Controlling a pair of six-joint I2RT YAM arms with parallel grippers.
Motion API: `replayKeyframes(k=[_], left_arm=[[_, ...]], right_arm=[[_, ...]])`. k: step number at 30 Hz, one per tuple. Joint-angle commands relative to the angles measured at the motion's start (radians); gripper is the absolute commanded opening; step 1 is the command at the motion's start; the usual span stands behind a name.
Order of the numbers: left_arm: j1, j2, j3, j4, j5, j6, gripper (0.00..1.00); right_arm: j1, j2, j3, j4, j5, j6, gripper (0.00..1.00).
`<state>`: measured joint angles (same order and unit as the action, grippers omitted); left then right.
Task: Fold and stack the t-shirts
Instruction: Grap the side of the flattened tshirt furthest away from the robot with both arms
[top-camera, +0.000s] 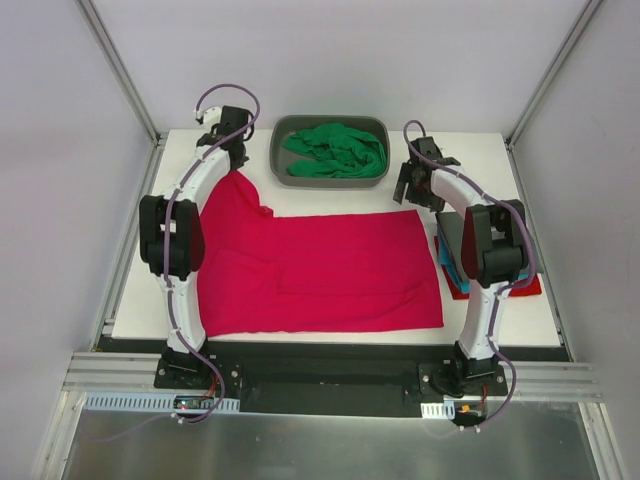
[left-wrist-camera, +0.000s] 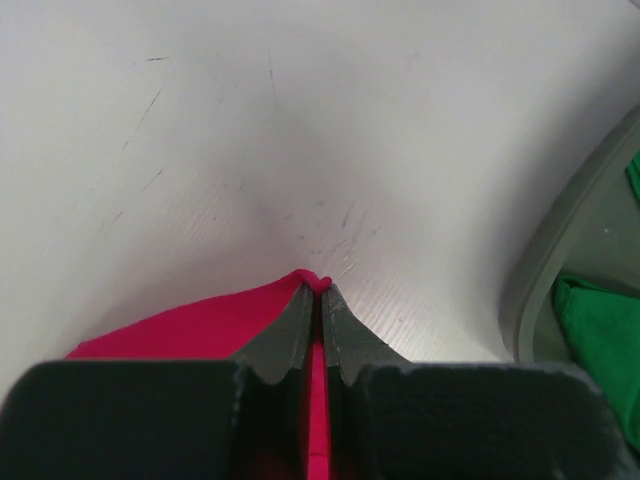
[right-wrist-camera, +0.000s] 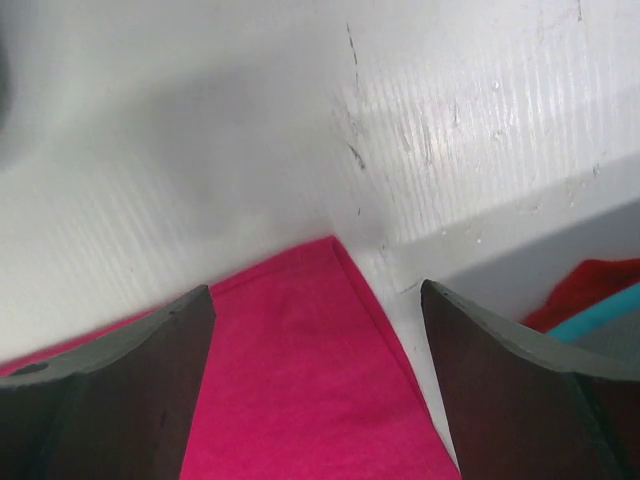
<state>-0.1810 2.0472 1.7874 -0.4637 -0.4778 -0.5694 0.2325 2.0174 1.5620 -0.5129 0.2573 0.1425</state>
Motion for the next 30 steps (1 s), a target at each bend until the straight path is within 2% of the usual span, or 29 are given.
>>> replayKeyframes(k=[1,4,11,22,28,30], left_arm=[[-0.003,0.010,0.023,-0.007,-0.033,-0.003,0.00],[-0.003,0.011,0.006,-0.007,-0.033,-0.009,0.00],[-0.003,0.019,-0.008,-0.007,-0.004,-0.003,0.00],[-0.003,-0.012,-0.051,-0.007,0.013,0.000,0.00],[-0.003,-0.038,-0.085,-0.007,0.015,-0.007,0.00],[-0.003,-0.048,-0.100,-0.007,0.015,-0.015,0.00]], right_arm=[[-0.010,0.043,0.087,-0.024,0.008,0.043,0.85],[-0.012,0.072,0.105,-0.022,-0.016,0.060,0.76],[-0.010,0.103,0.095,-0.024,-0.015,0.071,0.70],[-0.012,0.152,0.113,-0.019,-0.007,0.026,0.55],[-0.012,0.162,0.109,-0.021,-0.023,0.019,0.30],[-0.007,0.152,0.093,-0.022,-0.024,0.019,0.26]])
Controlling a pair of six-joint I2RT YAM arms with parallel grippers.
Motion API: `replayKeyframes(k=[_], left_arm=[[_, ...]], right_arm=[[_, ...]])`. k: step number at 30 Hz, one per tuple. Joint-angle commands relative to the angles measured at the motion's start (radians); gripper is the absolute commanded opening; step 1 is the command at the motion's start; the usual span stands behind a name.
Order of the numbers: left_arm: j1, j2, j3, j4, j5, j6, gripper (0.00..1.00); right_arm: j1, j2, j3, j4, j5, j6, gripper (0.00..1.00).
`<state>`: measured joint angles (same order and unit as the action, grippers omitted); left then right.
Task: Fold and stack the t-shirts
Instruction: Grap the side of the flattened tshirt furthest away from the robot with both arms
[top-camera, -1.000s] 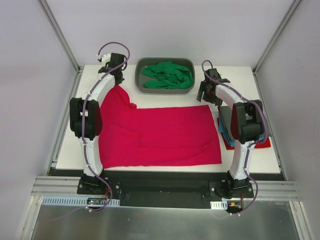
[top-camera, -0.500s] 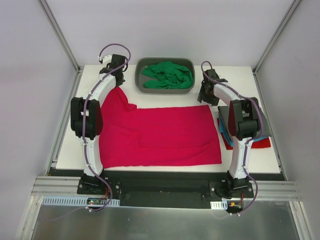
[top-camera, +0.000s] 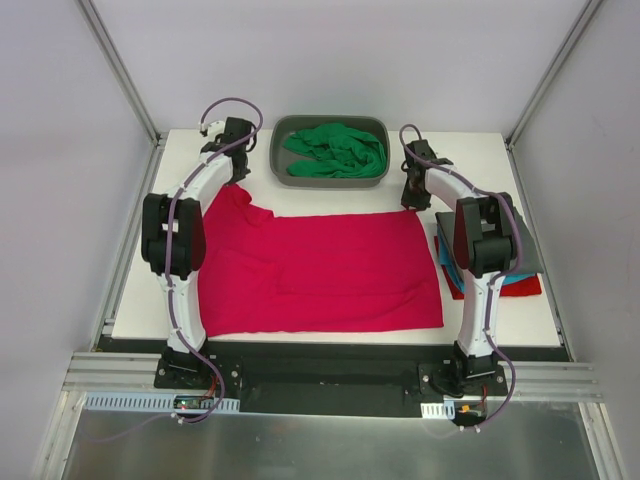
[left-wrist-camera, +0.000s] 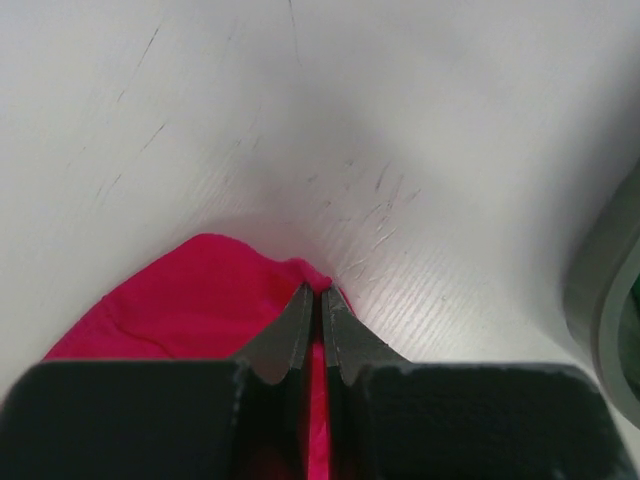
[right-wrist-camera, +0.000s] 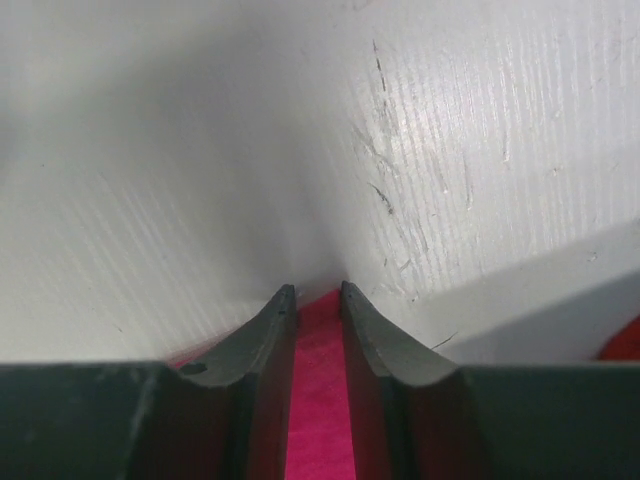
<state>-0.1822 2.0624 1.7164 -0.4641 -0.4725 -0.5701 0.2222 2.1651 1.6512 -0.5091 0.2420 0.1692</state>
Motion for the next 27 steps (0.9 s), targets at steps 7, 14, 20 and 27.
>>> replayKeyframes(k=[7,14,20,27], left_arm=[[-0.002,-0.094,-0.063,-0.008,0.017,-0.028,0.00],[-0.002,-0.120,-0.089,-0.007,0.023,-0.036,0.00],[-0.002,-0.177,-0.132,-0.008,0.031,-0.019,0.00],[-0.002,-0.390,-0.366,-0.015,0.064,-0.088,0.00]], right_arm=[[0.003,-0.027,-0.033,-0.012,-0.003,-0.016,0.24],[0.006,-0.036,-0.037,-0.009,-0.020,-0.034,0.06],[0.032,-0.085,-0.047,0.020,-0.017,-0.146,0.01],[0.097,-0.247,-0.183,0.061,0.037,-0.215,0.01]])
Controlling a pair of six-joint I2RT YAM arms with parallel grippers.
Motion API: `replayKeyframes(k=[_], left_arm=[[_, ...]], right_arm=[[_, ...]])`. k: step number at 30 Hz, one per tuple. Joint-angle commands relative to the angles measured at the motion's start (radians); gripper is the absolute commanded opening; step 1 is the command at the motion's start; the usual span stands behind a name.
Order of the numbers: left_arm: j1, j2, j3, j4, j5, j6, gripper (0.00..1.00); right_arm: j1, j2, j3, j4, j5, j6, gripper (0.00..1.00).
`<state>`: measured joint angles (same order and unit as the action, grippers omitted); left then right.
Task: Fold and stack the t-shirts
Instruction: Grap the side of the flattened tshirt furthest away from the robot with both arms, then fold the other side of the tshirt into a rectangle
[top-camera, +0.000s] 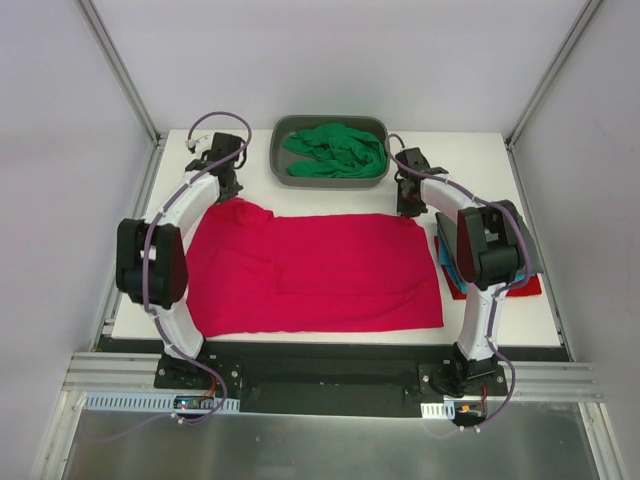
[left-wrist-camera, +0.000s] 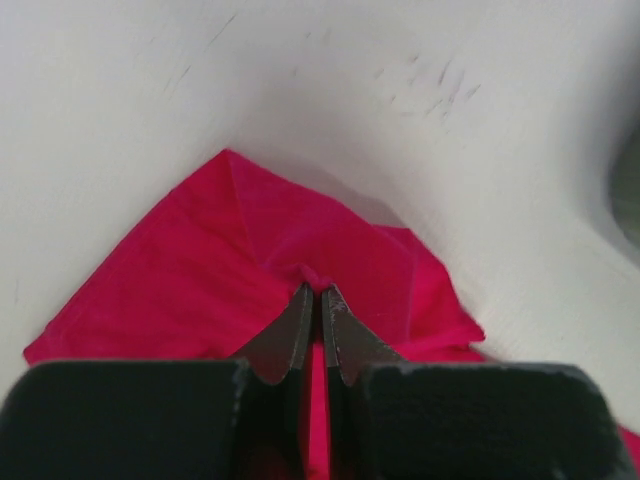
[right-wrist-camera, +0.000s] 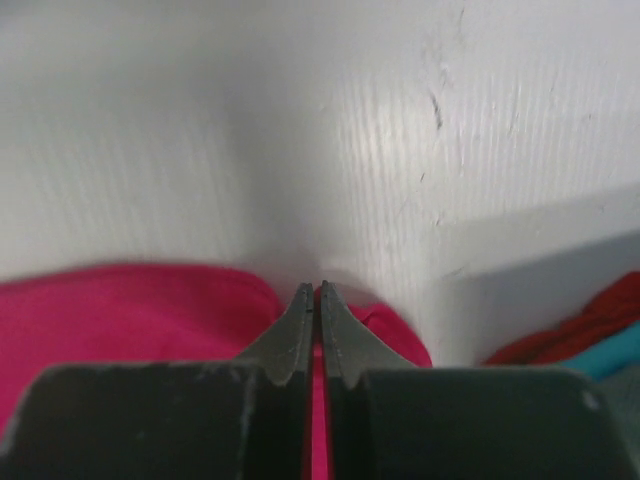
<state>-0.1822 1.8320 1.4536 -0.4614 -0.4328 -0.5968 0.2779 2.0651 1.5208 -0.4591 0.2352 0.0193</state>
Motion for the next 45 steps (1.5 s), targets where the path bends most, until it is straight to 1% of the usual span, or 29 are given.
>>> replayKeyframes(k=[1,6,11,15,19,21,25,28,33,41,45], left_arm=[[-0.002,-0.195,-0.149,-0.016,0.032,-0.076,0.00],[-0.003,-0.384,-0.327,-0.034,0.054,-0.130,0.00],[-0.008,-0.600,-0.507,-0.048,0.080,-0.167,0.00],[-0.008,-0.761,-0.628,-0.080,0.088,-0.213,0.00],[-0.008,-0.922,-0.706,-0.118,0.100,-0.259,0.00],[-0.008,-0.976,-0.710,-0.147,0.079,-0.259,0.00],[-0.008,-1.019,-0.676,-0.219,0.034,-0.267,0.00],[-0.008,-1.027,-0.659,-0.263,0.019,-0.284,0.00],[-0.008,-1.054,-0.679,-0.283,0.026,-0.304,0.00],[-0.008,-1.067,-0.584,-0.342,-0.013,-0.310,0.00],[-0.008,-1.106,-0.576,-0.385,-0.027,-0.330,0.00]], right_arm=[[0.053,-0.175,-0.082,0.011,0.071,-0.070,0.01],[0.086,-0.295,-0.212,0.036,0.111,-0.071,0.01],[0.106,-0.398,-0.319,0.060,0.095,-0.059,0.01],[0.119,-0.459,-0.366,0.059,0.093,-0.061,0.01],[0.124,-0.528,-0.404,0.050,0.090,-0.081,0.01],[0.124,-0.548,-0.413,0.039,0.113,-0.087,0.01],[0.126,-0.572,-0.416,0.025,0.128,-0.108,0.00],[0.124,-0.579,-0.419,0.023,0.122,-0.111,0.01],[0.126,-0.573,-0.415,0.020,0.122,-0.117,0.01],[0.124,-0.586,-0.378,-0.007,0.147,-0.128,0.01],[0.124,-0.597,-0.364,-0.044,0.170,-0.127,0.01]])
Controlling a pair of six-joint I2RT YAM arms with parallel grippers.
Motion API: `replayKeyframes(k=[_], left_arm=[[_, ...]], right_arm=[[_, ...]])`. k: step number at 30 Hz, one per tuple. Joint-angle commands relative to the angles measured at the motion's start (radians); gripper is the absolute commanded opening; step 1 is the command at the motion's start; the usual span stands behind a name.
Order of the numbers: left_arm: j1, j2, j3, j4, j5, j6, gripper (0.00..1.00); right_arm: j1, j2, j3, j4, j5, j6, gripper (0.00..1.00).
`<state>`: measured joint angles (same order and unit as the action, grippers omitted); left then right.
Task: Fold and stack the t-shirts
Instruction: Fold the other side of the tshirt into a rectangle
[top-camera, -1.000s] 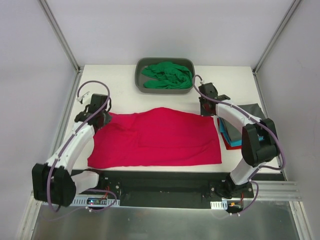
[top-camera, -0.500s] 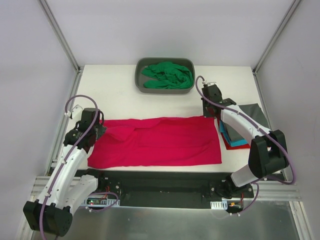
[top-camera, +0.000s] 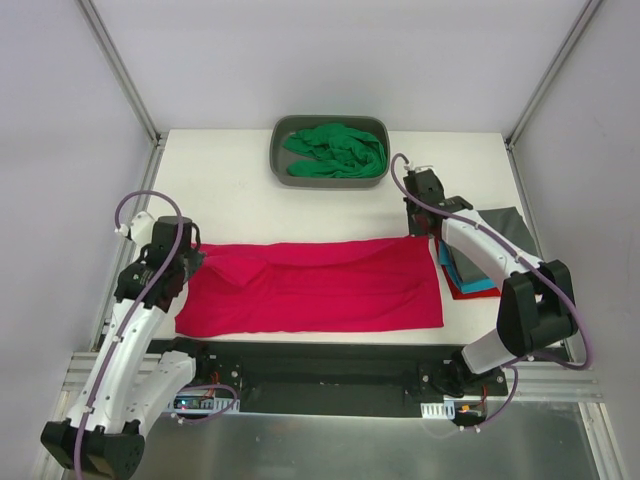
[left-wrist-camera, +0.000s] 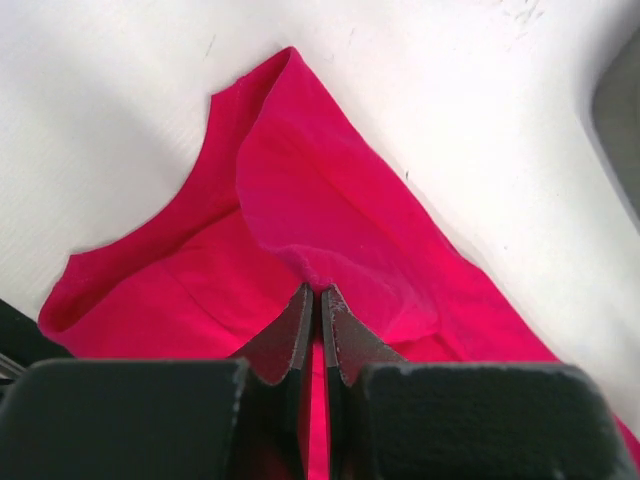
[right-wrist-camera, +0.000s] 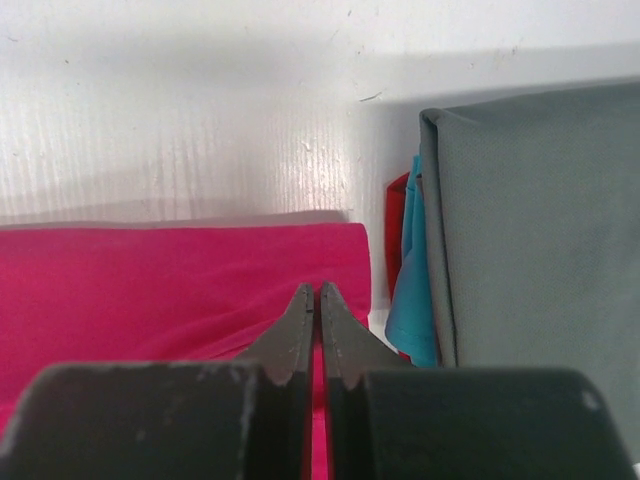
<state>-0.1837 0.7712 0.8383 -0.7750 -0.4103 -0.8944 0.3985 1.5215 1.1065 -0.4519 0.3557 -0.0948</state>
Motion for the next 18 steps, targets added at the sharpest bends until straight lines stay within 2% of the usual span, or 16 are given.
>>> replayKeyframes(k=[1,13,18], left_arm=[[-0.007,-0.058,0.030,-0.079,-0.047,-0.037,0.00],[-0.007,-0.150,-0.063,-0.136,0.001,-0.083,0.00],[-0.007,-0.196,-0.074,-0.202,-0.042,-0.121,0.00]], right_arm=[[0.002,-0.057,0.047,-0.059,0.052,-0.011,0.01],[0.002,-0.118,-0.039,-0.048,0.008,0.003,0.01],[0.002,-0.104,-0.040,-0.054,0.006,0.004,0.01]])
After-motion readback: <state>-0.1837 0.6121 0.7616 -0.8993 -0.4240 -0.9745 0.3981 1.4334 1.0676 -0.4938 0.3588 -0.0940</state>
